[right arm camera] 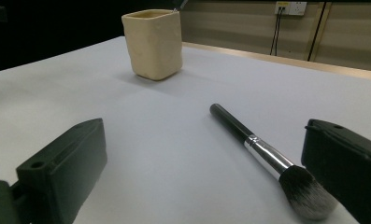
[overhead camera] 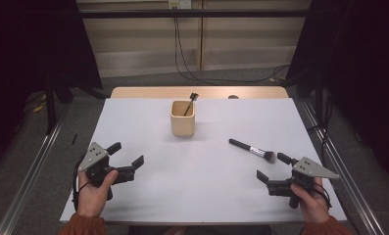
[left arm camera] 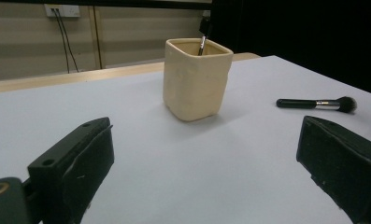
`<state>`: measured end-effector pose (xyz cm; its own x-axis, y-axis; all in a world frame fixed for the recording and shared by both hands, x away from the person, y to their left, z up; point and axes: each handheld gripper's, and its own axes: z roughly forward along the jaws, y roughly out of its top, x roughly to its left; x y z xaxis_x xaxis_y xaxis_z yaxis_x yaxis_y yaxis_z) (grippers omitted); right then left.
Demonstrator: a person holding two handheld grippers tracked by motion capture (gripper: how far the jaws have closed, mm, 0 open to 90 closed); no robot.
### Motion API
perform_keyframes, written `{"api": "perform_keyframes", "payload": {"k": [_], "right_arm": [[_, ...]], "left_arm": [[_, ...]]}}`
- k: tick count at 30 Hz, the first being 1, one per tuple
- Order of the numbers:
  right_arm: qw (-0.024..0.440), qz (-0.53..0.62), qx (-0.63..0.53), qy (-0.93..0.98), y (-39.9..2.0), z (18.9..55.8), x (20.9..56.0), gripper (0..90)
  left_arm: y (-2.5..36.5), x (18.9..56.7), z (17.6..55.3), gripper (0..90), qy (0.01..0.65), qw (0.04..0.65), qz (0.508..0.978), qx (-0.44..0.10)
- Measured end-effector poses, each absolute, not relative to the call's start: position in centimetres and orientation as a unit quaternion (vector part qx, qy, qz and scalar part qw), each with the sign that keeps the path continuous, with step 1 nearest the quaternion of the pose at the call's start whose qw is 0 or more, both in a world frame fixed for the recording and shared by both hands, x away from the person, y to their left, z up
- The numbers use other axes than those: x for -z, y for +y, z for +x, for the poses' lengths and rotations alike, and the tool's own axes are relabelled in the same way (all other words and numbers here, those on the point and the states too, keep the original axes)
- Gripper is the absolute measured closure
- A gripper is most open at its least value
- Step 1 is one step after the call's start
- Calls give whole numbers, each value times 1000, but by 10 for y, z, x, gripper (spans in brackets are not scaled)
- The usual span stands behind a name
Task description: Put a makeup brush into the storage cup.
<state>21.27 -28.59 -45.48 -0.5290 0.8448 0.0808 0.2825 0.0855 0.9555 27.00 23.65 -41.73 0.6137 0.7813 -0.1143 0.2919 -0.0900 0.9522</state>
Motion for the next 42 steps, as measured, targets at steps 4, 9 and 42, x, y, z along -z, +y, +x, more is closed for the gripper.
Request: {"api": "perform_keyframes", "payload": {"k": [4,9,42], "right_arm": [[261,408,-539,689,-287,211,454,0],[262,411,-538,688,-287,211,454,0],[258,415,-545,681,-283,212,452,0]], "left_arm": [[240,419,263,41,374,556,710,-218],[247,427,254,51,382,554,708,-217],[253,435,239,36,392,553,698,-229]]}}
